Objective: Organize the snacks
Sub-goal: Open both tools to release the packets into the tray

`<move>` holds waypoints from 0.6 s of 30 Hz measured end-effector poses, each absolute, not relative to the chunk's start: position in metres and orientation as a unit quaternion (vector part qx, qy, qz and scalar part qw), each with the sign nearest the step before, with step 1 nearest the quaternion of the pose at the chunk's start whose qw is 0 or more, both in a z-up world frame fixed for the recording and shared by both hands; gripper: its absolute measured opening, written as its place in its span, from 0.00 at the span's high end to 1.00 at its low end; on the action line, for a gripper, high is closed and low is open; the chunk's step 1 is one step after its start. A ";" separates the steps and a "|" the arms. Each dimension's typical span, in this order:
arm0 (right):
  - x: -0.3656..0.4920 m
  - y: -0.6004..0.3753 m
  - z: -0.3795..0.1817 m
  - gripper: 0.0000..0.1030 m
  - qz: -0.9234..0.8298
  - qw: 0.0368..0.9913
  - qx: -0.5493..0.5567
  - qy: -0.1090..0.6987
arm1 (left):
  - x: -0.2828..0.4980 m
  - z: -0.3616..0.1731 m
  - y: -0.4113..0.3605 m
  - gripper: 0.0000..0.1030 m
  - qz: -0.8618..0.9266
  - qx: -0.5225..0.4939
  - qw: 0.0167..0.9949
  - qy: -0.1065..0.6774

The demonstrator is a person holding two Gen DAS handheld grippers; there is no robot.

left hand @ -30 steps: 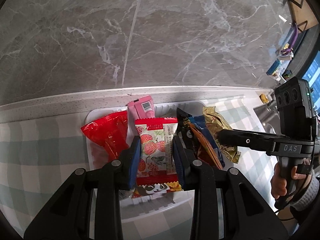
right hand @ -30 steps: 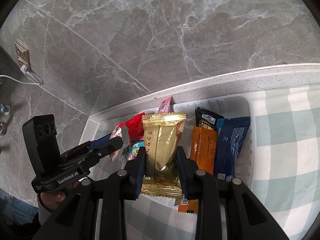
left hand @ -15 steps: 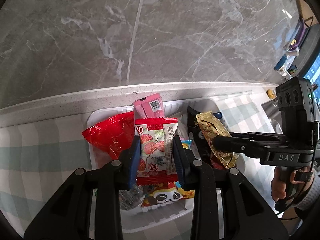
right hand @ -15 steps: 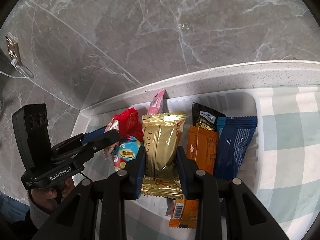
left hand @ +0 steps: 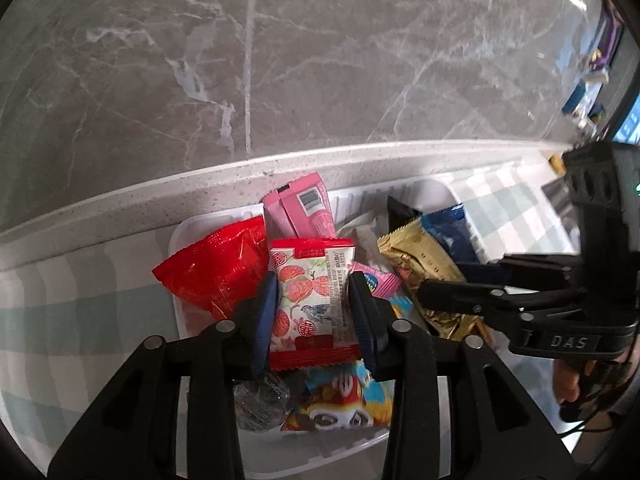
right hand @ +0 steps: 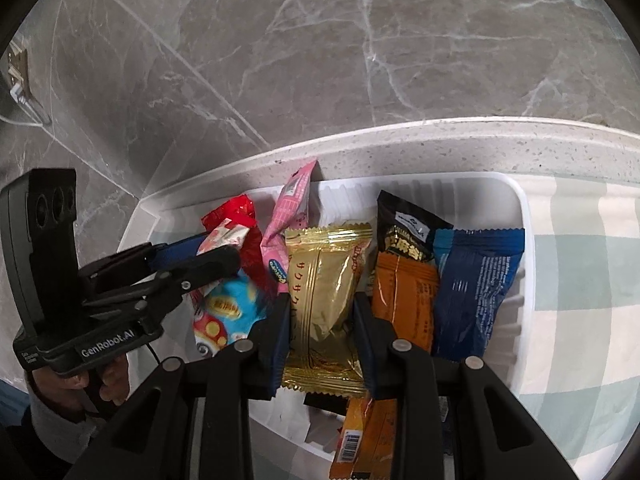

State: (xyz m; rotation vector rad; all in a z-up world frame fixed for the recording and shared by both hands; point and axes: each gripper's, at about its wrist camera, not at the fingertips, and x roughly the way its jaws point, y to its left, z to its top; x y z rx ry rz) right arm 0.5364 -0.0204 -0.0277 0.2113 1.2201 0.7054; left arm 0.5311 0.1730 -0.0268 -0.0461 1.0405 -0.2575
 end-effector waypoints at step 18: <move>0.524 -0.021 -0.001 0.53 0.324 0.783 0.070 0.526 | 0.523 -0.014 0.152 0.38 -0.103 0.028 0.875 0.472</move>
